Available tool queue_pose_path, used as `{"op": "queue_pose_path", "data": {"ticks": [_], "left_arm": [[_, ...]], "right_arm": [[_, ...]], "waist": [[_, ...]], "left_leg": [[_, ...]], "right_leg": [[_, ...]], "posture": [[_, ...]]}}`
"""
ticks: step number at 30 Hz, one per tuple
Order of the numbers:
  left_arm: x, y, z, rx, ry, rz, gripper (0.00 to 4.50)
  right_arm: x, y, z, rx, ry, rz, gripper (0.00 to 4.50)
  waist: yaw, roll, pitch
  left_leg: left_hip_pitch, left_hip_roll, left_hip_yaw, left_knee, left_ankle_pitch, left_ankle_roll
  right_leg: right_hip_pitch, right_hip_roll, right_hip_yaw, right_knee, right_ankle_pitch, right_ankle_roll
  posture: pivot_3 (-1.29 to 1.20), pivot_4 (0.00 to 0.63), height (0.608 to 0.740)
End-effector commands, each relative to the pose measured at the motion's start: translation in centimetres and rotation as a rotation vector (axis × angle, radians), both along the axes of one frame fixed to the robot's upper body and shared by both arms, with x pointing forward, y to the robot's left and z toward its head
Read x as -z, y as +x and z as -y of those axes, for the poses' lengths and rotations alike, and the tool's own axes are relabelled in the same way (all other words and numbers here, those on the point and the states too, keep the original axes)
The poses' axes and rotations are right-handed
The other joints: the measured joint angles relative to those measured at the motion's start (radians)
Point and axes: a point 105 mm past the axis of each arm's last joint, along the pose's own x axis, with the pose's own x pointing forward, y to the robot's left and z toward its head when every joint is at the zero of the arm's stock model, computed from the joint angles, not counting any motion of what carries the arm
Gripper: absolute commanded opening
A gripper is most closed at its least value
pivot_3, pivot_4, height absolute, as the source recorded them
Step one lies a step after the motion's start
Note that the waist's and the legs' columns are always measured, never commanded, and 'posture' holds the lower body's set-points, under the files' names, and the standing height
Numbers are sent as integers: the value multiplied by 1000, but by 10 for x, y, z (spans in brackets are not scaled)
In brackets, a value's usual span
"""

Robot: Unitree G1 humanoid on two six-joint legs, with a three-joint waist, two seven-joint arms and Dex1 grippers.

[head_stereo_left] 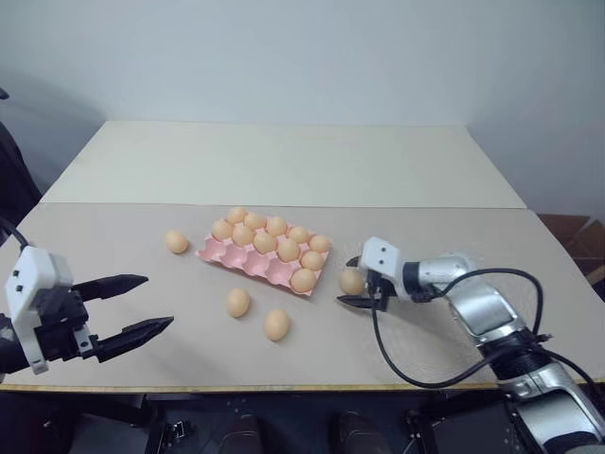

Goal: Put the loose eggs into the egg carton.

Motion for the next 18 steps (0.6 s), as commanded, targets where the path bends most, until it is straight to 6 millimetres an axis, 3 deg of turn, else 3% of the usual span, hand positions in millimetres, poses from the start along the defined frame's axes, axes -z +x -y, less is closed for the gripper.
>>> {"op": "queue_pose_path", "data": {"ticks": [1,4,8,12,18], "left_arm": [[-7,-2,0,-8,23,43,4500],[-6,-3,0,-14,24,43,4500],[-6,-4,-1,-19,22,44,4500],[-6,-3,-1,-22,21,44,4500],[-7,-1,-1,-20,24,47,4500]], "right_arm": [[-18,5,-1,-10,16,72,3189],[-28,5,-1,-16,43,91,2334],[-59,-3,-10,-62,104,148,2260],[-92,-13,-50,-171,204,209,2260],[-85,-14,-103,-249,214,214,2260]], "waist": [[-1,0,0],[-3,0,0],[-5,0,0],[-19,0,0],[-18,0,0]], "left_leg": [[0,0,0,0,0,0],[0,0,0,0,0,0],[0,0,0,0,0,0],[1,1,0,0,0,0],[3,4,0,0,0,0]], "right_leg": [[0,0,0,0,0,0],[0,0,0,0,1,1],[0,0,0,1,0,1],[0,1,0,1,2,4],[0,4,0,2,3,3]], "posture": [[0,150,740],[0,150,740],[0,150,740],[0,150,740],[0,150,740]]}}
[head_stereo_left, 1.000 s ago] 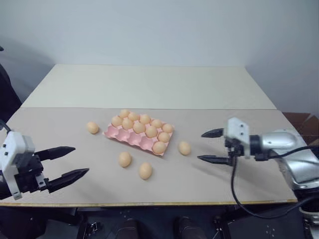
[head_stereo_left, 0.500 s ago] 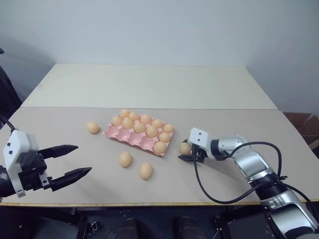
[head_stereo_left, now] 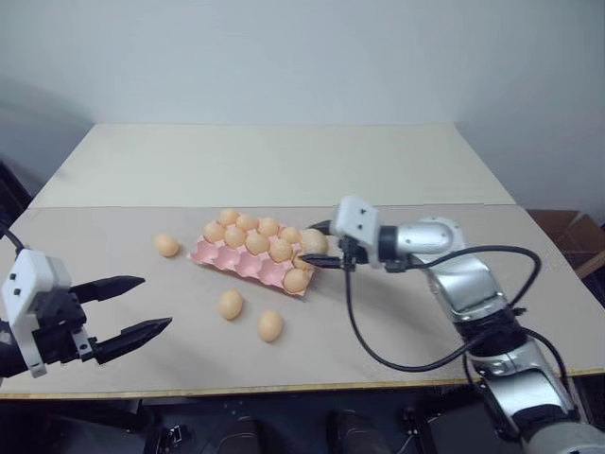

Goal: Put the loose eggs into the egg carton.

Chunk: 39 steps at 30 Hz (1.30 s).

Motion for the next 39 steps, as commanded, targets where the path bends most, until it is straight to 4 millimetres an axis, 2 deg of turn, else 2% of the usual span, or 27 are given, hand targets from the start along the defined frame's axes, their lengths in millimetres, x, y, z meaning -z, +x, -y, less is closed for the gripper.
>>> {"op": "queue_pose_path", "data": {"ticks": [1,3,8,14,15,17,19,22,25,30,35,39], "left_arm": [[-7,1,1,8,22,38,4500],[-7,1,2,9,24,36,4500],[-7,0,2,11,25,33,4500],[-7,2,2,14,27,35,4500],[-7,2,2,14,26,35,4500],[-6,3,2,15,24,34,4500],[-6,4,3,21,14,36,4500],[-5,5,3,36,9,27,4500],[-3,4,1,42,17,13,4500],[-4,1,-13,37,32,22,4500],[-3,-9,-30,20,54,16,4500],[-2,-10,-29,25,44,27,4500]], "right_arm": [[2,3,-24,-13,-7,25,2260],[8,8,-37,4,-16,18,2260],[17,21,-52,71,-25,18,2260],[6,20,-49,86,17,14,4262],[3,20,-47,89,27,16,4479],[-5,19,-41,92,46,23,4479],[-17,15,-32,92,94,25,4479],[-34,5,-6,74,172,17,4479],[-39,-11,20,23,186,6,4479],[-30,-39,79,-17,93,-60,4479],[-10,-66,122,-42,-21,-161,4479],[-5,-70,131,-2,-31,-173,4479]], "waist": [[0,0,0],[2,0,0],[1,0,0],[1,0,0],[1,0,0],[2,0,0],[2,0,0],[5,0,0],[8,0,0],[8,0,0],[2,0,0],[2,0,0]], "left_leg": [[0,0,0,0,0,0],[0,0,0,0,0,0],[-1,0,1,0,0,0],[-1,0,1,0,0,0],[-1,0,1,0,0,0],[-1,0,1,0,0,0],[-1,0,1,0,0,0],[-1,0,1,0,0,0],[-2,0,1,0,0,0],[-2,-1,1,0,0,0],[0,0,2,-1,0,0],[1,0,2,-1,0,-1]], "right_leg": [[0,0,0,0,0,-1],[0,0,0,0,0,-1],[0,-1,0,-1,1,-1],[-1,-1,0,-1,1,-1],[-1,-1,0,-1,1,-1],[-1,-1,0,0,1,-1],[-1,-1,0,-1,1,-1],[0,-1,0,-1,1,0],[0,-1,-1,-2,1,0],[-1,-2,-1,-2,-1,-4],[-1,-2,-1,-2,-3,-5],[0,-2,0,-2,-3,-6]], "posture": [[0,150,740],[0,150,740],[0,150,740],[0,150,740],[0,150,740],[0,150,740],[0,150,740],[0,150,740],[0,150,740],[0,150,740],[0,150,740],[0,150,740]]}}
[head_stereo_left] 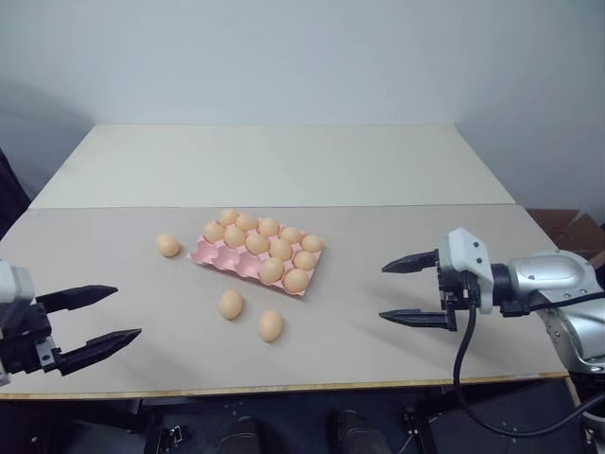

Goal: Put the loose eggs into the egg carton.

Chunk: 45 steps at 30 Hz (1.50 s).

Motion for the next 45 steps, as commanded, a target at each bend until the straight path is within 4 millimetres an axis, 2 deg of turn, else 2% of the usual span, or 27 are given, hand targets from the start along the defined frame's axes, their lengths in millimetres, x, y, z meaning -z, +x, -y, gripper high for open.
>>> {"op": "queue_pose_path", "data": {"ticks": [1,2,5,9,13,15,22,28,36,40,43,45], "left_arm": [[-8,-1,6,25,10,56,4500],[-7,-1,6,27,11,55,4500],[-7,3,8,33,11,57,4500],[-6,9,14,59,-6,54,4500],[-6,16,20,80,-14,58,4500],[-7,18,20,82,-11,59,4500],[-8,18,21,85,-2,59,4500],[-9,16,23,80,9,60,4500],[-7,14,25,68,7,58,4500],[-6,14,25,60,8,60,4500],[-5,14,26,56,7,63,4500],[-5,13,25,53,9,65,4500]], "right_arm": [[-18,-5,1,-7,24,88,4479],[-18,-5,-1,-11,26,94,4479],[-21,-6,-13,-58,34,126,4479],[-23,-8,-52,-186,37,206,4479],[-10,-10,-86,-320,13,248,4479],[0,-6,-103,-367,-34,302,4479],[31,9,-148,-427,-89,350,4479],[54,9,-155,-463,-175,315,4479],[70,13,-169,-421,-190,259,4479],[78,17,-169,-389,-210,233,3605],[74,18,-168,-380,-193,230,2511],[68,18,-167,-375,-178,236,2159]], "waist": [[3,0,0],[4,0,0],[5,0,0],[-2,0,0],[2,0,0],[2,0,0],[2,0,0],[3,0,0],[-1,0,0],[0,0,0],[2,0,0],[2,0,0]], "left_leg": [[0,0,0,0,-1,-2],[0,0,0,0,-5,-8],[-1,-1,0,0,-5,-8],[0,0,0,0,-5,-8],[0,1,-1,0,0,0],[-1,1,0,0,0,0],[-1,0,0,0,0,0],[-1,0,0,0,0,0],[0,1,0,0,0,0],[0,1,0,0,0,0],[0,1,1,0,0,0],[0,1,1,0,0,0]], "right_leg": [[0,0,0,0,0,0],[0,0,0,0,0,0],[0,-1,0,-1,0,0],[0,0,0,0,0,0],[0,2,0,1,0,0],[0,1,0,0,0,0],[0,1,0,1,0,0],[0,1,0,1,0,0],[0,2,0,2,1,0],[0,2,0,2,1,0],[0,2,0,2,1,0],[0,2,0,2,1,0]], "posture": [[0,150,740],[0,150,740],[0,150,740],[0,150,740],[0,150,740],[0,150,740],[0,150,740],[0,150,740],[0,150,740],[0,150,740],[0,150,740],[0,150,740]]}}
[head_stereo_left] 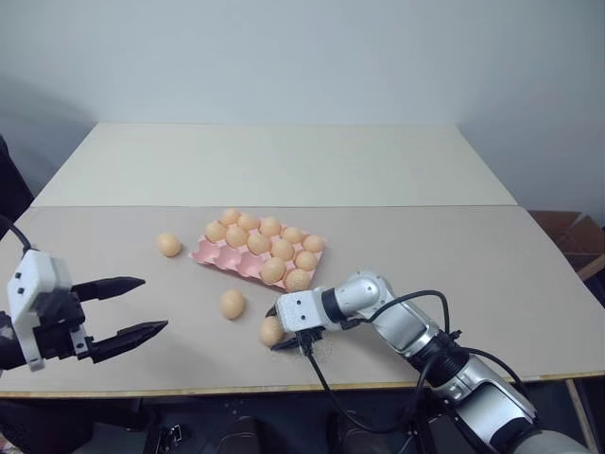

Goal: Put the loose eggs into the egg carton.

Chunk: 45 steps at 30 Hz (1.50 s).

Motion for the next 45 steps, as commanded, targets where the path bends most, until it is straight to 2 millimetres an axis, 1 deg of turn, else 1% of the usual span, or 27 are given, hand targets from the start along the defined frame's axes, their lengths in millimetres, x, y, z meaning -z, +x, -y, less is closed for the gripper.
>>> {"op": "queue_pose_path", "data": {"ticks": [1,5,7,9,11,13,16,19,21,23,24,28,29,31,34,36,39,40,41,43,45], "left_arm": [[-9,-2,2,1,16,48,4500],[-10,-1,0,-7,20,56,4500],[-10,-1,-2,-13,23,59,4500],[-10,-1,-3,-18,24,61,4500],[-10,-1,-2,-19,24,62,4500],[-10,0,-2,-19,24,62,4500],[-10,-1,-2,-20,25,63,4500],[-10,-1,-2,-22,27,64,4500],[-10,-1,-2,-23,28,63,4500],[-9,-2,-2,-26,34,62,4500],[-9,-2,-2,-27,34,62,4500],[-9,-2,-2,-29,32,63,4500],[-9,-2,-2,-27,26,64,4500],[-9,-2,-1,-24,18,64,4500],[-9,-1,0,-22,15,65,4500],[-7,1,0,-24,11,64,4500],[-5,2,0,-26,7,64,4500],[-4,2,0,-26,10,65,4500],[-4,4,-1,-28,10,69,4500],[-4,7,-1,-29,10,76,4500],[-4,8,-2,-28,9,78,4500]], "right_arm": [[-23,3,1,13,65,25,2102],[-57,5,3,25,171,-6,2062],[-77,9,1,47,247,-39,2062],[-92,17,-3,81,304,-42,2062],[-101,31,-9,145,343,-17,2062],[-104,47,-14,225,359,18,2062],[-99,66,-22,321,333,81,2062],[-91,79,-31,400,322,106,2062],[-89,82,-35,410,319,117,2062],[-88,82,-40,406,323,105,2770],[-87,82,-42,405,323,98,3016],[-88,80,-47,407,337,81,4371],[-92,79,-47,409,351,76,4444],[-100,80,-43,413,377,71,4444],[-113,82,-31,422,413,72,4444],[-126,79,-10,417,448,62,4444],[-135,70,15,399,481,35,4444],[-138,64,29,385,497,19,4444],[-140,58,42,375,509,0,4444],[-136,46,71,361,493,-34,4444],[-131,41,88,371,479,-69,4444]], "waist": [[0,0,0],[0,0,0],[-2,0,0],[-5,0,0],[-5,0,0],[-4,0,0],[-5,0,0],[-5,0,0],[-6,0,0],[-6,0,0],[-6,0,0],[-6,1,0],[-6,1,0],[-6,1,0],[-4,1,0],[-1,1,0],[1,1,0],[1,1,0],[2,1,0],[3,0,0],[2,0,0]], "left_leg": [[0,0,0,0,0,0],[0,0,0,0,0,0],[0,0,0,0,0,0],[0,0,0,0,0,0],[0,1,0,0,0,0],[0,1,0,0,0,0],[0,1,0,0,0,0],[-1,1,0,0,0,0],[-1,1,0,0,0,0],[-2,1,0,0,0,0],[-2,1,0,0,0,0],[-2,1,0,0,0,0],[-2,1,0,0,0,0],[-2,1,0,0,0,0],[-2,1,0,0,0,0],[-2,1,0,0,0,0],[-3,0,0,0,0,0],[-3,0,0,0,0,0],[-3,0,0,0,0,0],[-3,0,0,-1,0,0],[-4,0,0,-1,0,0]], "right_leg": [[0,0,0,0,0,0],[0,0,0,0,0,0],[0,0,0,0,0,0],[0,0,0,0,1,1],[-1,1,0,1,1,2],[-1,2,0,1,2,2],[-1,2,0,0,2,2],[-1,1,0,0,2,2],[-1,1,0,0,3,2],[-2,1,0,0,4,3],[-2,1,0,0,4,4],[-2,1,0,0,4,4],[-2,1,0,0,4,4],[-2,1,0,0,4,4],[-2,1,0,0,4,4],[-2,1,0,-1,4,4],[-2,0,-1,-2,4,4],[-2,0,-1,-2,4,4],[-2,0,-1,-2,4,4],[-1,0,-1,-2,3,4],[-1,0,-1,-2,3,5]], "posture": [[0,150,740],[0,150,740],[0,150,740],[0,150,740],[0,150,740],[0,150,740],[0,150,740],[0,150,740],[0,150,740],[0,150,740],[0,150,740],[0,150,740],[0,150,740],[0,150,740],[0,150,740],[0,150,740],[0,150,740],[0,150,740],[0,150,740],[0,150,740],[0,150,740]]}}
